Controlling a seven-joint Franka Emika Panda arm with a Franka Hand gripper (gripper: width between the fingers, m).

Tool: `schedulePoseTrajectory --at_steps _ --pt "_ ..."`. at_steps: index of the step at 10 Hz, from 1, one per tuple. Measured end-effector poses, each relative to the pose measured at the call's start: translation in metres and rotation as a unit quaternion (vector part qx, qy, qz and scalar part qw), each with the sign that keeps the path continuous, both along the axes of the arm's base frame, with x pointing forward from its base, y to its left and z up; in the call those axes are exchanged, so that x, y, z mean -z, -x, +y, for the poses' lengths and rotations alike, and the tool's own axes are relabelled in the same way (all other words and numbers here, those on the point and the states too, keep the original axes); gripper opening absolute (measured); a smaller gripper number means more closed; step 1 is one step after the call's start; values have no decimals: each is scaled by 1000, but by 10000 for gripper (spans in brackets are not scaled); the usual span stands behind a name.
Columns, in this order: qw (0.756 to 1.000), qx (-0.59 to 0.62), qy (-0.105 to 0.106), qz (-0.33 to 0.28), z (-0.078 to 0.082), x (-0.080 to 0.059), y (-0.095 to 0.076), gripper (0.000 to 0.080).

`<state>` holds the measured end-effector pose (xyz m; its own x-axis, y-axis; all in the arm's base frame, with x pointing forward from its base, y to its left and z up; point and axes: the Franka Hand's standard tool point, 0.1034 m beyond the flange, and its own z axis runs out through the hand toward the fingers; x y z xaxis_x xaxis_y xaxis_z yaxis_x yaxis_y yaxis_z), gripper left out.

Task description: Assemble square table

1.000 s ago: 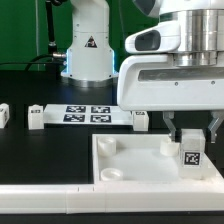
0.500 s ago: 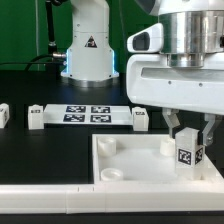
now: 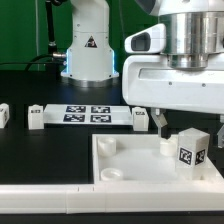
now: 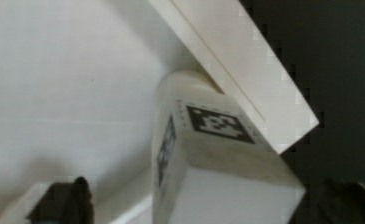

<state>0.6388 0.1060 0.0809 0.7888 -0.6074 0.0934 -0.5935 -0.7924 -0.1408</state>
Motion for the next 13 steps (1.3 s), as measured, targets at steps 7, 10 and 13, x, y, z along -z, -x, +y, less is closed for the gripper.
schedulePoseTrajectory --at_steps 7,10,13 --pt "933 -354 64 -16 0 4 -1 649" --pt "877 -472 88 -21 -1 3 -2 649" --pt "875 -475 88 -21 -1 3 -2 481"
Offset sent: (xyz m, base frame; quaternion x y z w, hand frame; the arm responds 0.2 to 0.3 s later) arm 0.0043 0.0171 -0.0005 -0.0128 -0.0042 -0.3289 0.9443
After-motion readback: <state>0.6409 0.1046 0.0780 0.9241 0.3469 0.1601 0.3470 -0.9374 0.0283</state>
